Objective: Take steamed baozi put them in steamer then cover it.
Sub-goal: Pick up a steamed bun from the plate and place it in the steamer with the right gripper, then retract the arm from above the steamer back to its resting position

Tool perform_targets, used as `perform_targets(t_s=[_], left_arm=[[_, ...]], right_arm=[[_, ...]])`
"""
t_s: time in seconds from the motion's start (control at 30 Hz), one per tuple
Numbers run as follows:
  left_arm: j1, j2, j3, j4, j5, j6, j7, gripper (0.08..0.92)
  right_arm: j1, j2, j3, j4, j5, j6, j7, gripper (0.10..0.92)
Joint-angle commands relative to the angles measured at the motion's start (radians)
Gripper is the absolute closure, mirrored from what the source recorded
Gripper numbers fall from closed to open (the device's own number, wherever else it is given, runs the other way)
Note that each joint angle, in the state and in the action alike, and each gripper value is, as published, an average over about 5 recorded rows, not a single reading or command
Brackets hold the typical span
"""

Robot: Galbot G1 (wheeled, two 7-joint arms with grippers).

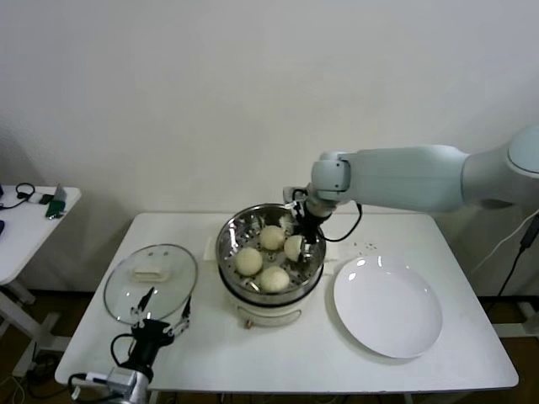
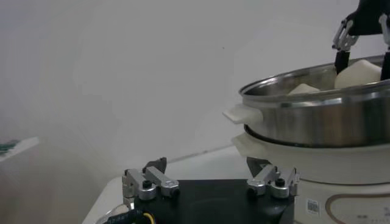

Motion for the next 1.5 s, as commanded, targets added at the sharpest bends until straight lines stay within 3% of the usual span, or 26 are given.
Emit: perform_targets(t_s=[0.03,0.27,0.57,0.73,1.0,1.2,1.5], left_arm=[[-0.004,-0.003,0.001,0.003,0.000,0.003,-0.001,0.177],[-0.003,-0.005,0.002,0.005,0.002,0.003,-0.002,0.177],[-0.010,-0.007,-0.006,0.010,-0.002,0.003,-0.004,0.177],[-0.024,-0.002,-0.017,0.018,-0.009,0.003,-0.005,0.177],[-0.040,0.001,-0.034,0.017,-0.013,0.007,-0.006,0.177],[-0.046,0.000,-0.050,0.002,0.009,0.016,0.027,0.177],[-0.040,-0.028,-0.052,-0.031,0.040,0.021,0.063,0.177]], right_arm=[[-0.025,0.010,-0.005,0.001,-0.028,-0.006,0.010,0.303],[-0.009,-0.017,0.016,0.004,-0.028,0.001,-0.006,0.214],[0.079,-0.159,0.078,0.017,-0.013,0.083,-0.076,0.202],[0.096,-0.290,0.117,0.072,0.020,0.151,-0.045,0.203],[-0.026,-0.603,0.292,0.233,-0.018,0.228,0.252,0.203],[-0.390,-0.822,0.645,0.318,-0.073,0.328,0.424,0.203],[-0.879,-0.941,1.075,0.386,-0.154,0.532,0.613,0.203]])
